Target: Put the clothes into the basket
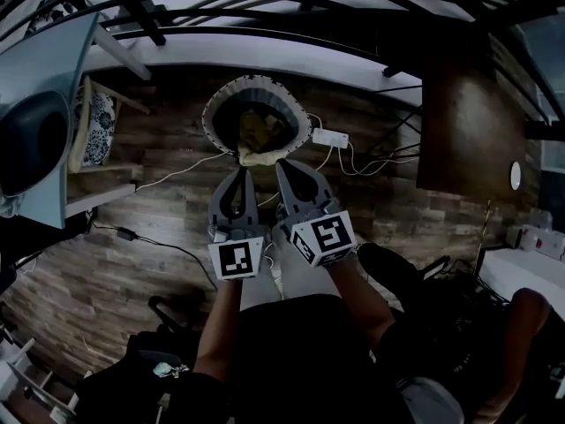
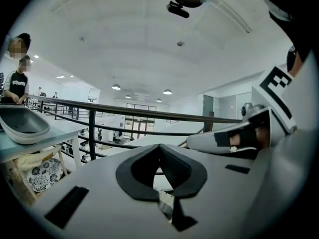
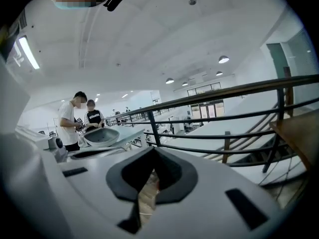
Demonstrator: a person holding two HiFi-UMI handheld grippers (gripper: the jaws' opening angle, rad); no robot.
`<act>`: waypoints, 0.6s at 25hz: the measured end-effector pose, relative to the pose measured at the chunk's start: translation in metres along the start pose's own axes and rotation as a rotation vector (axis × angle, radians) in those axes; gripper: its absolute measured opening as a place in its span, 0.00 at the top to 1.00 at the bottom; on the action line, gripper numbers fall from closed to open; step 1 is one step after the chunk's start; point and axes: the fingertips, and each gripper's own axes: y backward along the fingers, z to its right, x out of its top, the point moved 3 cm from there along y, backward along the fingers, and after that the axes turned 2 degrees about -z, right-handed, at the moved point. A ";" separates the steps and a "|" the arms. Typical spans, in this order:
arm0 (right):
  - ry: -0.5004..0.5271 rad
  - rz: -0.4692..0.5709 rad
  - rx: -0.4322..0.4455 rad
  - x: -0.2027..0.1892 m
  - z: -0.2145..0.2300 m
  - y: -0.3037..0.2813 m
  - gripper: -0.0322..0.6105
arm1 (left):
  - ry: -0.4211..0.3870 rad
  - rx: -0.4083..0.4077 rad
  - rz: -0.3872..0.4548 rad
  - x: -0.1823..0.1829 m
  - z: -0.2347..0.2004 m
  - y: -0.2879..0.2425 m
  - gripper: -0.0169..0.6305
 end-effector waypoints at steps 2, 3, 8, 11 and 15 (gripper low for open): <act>0.003 0.021 0.006 0.017 -0.003 0.004 0.94 | 0.001 -0.005 0.018 0.014 0.004 0.000 0.95; 0.004 0.031 0.009 0.024 -0.004 0.005 0.94 | 0.000 -0.009 0.026 0.020 0.006 -0.001 0.95; 0.009 0.067 0.021 0.056 -0.021 0.026 0.94 | -0.006 -0.051 0.047 0.054 0.016 0.015 0.95; 0.019 0.092 0.030 0.075 -0.029 0.042 0.94 | -0.035 -0.069 0.060 0.075 0.023 0.028 0.95; 0.045 0.122 0.045 0.094 -0.034 0.057 0.94 | -0.051 -0.061 0.081 0.096 0.022 0.041 0.95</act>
